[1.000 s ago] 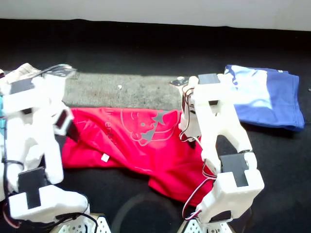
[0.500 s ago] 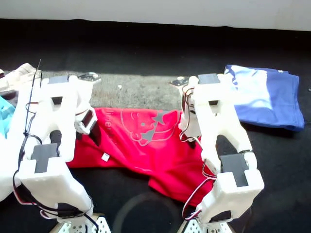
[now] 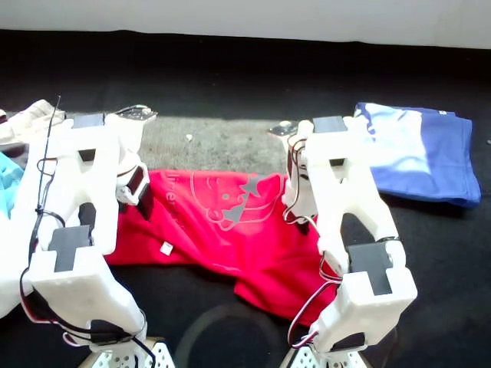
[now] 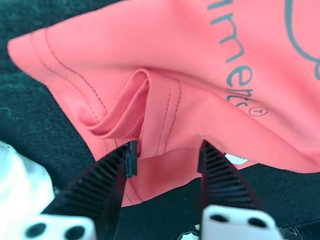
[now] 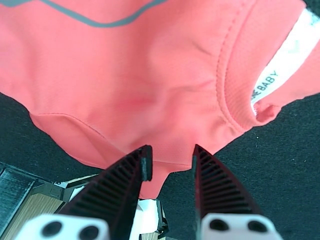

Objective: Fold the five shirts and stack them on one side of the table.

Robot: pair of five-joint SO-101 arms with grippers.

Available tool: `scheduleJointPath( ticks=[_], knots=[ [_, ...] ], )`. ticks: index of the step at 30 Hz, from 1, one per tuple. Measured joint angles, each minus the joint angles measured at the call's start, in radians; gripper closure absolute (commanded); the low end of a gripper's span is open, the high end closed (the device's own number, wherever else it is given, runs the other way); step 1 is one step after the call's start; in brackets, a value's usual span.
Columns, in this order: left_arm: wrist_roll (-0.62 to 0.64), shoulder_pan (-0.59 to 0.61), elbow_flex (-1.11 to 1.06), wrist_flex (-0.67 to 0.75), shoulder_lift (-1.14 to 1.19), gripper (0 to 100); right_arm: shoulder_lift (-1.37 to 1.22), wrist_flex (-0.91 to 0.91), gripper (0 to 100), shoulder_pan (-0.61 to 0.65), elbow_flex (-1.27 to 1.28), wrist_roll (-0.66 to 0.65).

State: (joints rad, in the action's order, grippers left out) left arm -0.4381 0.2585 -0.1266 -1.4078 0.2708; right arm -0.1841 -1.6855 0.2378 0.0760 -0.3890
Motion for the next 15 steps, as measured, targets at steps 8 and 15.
scheduleJointPath(
  ticks=[8, 15],
  knots=[
    [0.000, 0.000, -0.006, 0.000, 0.000, 87, 0.000, 0.000, 86.1, 0.000, 0.000, 0.000],
    [0.000, 0.000, -0.009, 0.000, 0.000, 85, 0.000, 0.000, 86.1, 0.000, 0.000, 0.000]
  ],
)
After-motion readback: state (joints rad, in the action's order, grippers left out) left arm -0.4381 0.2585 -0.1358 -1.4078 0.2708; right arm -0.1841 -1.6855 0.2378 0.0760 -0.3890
